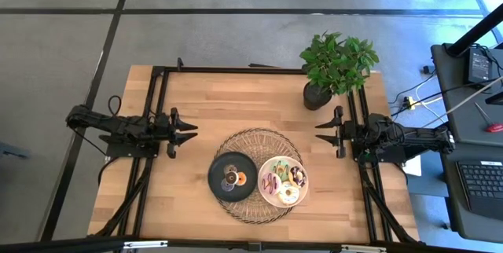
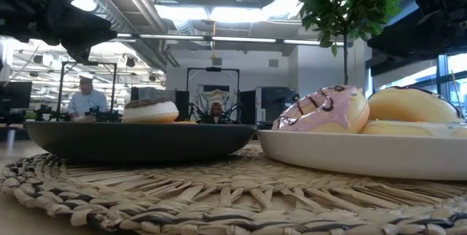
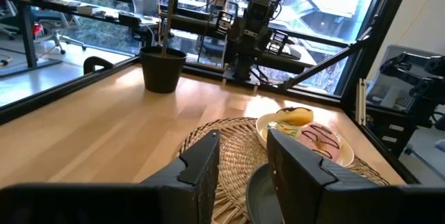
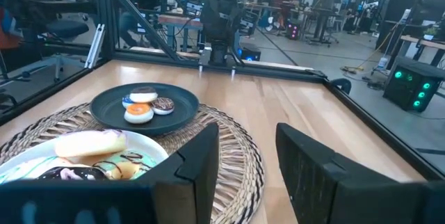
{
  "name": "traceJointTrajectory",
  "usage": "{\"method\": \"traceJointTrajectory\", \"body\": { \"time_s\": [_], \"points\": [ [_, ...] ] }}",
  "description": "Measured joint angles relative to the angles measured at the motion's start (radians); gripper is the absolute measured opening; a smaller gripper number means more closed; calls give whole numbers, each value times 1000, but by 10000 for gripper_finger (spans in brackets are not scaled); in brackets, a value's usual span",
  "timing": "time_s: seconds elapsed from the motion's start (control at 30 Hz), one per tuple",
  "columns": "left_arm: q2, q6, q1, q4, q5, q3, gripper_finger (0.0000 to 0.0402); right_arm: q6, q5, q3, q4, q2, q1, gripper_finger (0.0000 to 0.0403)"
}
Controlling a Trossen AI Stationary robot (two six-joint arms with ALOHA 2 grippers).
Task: Pick & Place donuts
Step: Return to Home Position
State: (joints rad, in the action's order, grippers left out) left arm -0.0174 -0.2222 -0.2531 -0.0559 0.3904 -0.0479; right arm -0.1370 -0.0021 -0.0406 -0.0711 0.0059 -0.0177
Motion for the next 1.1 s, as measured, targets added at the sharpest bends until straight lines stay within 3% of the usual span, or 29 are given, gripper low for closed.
{"method": "traceJointTrajectory", "body": {
  "time_s": [1.1],
  "points": [
    [0,0,0,0,1,0,112,0,0,0,0,0,0,145]
  ]
}}
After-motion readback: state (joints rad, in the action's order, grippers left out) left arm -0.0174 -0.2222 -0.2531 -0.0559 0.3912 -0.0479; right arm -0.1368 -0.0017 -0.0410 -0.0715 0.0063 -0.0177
